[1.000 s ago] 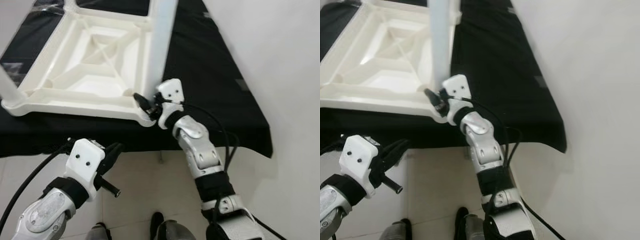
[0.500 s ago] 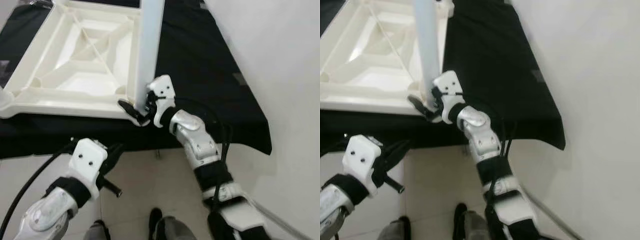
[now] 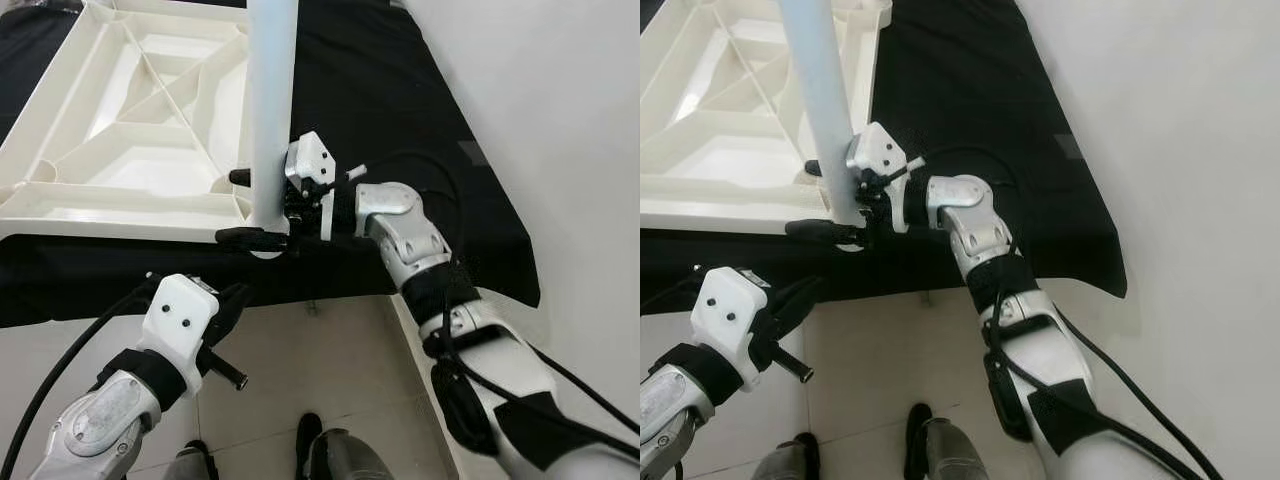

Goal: Building children table

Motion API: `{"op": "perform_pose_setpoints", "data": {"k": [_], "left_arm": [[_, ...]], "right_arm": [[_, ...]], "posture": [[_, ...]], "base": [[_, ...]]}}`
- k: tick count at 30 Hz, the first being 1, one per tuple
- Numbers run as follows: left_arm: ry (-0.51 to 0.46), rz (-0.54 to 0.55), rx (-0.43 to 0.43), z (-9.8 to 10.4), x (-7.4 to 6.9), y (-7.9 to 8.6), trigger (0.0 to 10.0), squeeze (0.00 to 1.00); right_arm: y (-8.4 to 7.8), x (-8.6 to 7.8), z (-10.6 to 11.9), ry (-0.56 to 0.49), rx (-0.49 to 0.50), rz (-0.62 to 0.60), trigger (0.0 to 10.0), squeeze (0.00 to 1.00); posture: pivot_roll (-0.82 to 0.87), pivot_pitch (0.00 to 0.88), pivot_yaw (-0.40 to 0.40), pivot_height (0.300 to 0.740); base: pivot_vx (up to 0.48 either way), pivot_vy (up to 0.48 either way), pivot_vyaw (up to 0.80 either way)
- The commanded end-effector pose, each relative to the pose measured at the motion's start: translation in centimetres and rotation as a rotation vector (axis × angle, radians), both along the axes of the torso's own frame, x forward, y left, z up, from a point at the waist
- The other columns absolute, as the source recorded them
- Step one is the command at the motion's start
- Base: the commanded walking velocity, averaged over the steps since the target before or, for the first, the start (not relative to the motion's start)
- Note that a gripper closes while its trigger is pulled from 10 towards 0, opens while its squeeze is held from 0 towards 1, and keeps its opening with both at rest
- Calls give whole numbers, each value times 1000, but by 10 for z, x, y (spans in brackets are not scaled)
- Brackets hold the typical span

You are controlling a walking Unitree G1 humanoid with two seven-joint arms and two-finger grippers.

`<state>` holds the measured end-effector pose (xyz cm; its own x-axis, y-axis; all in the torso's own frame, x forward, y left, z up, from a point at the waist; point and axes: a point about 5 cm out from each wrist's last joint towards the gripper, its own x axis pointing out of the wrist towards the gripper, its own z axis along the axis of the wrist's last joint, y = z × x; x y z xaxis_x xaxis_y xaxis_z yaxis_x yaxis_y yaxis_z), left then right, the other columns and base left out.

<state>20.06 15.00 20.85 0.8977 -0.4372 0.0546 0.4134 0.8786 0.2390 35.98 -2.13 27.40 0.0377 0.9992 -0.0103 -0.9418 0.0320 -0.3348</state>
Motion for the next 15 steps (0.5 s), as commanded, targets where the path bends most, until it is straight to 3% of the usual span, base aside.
{"op": "perform_pose_setpoints", "data": {"k": [1,2,3,15], "left_arm": [[17,-10,-8,-4,-2,-2,10000,0],[18,-11,-9,-4,-3,-3,10000,0],[19,-12,-10,-5,-3,-3,10000,0],[23,-13,-14,-5,-4,-3,10000,0]], "right_arm": [[5,-3,-5,18,-15,59,10000,0],[4,-3,-5,30,-20,85,10000,0],[3,-3,-6,42,-24,103,0,0],[-11,1,-13,79,-20,121,0,0]], "posture": [[160,301,-193,740],[159,305,-192,740],[158,308,-192,740],[148,312,-187,740]], "base": [[0,0,0],[0,0,0],[0,0,0],[0,0,0]]}}
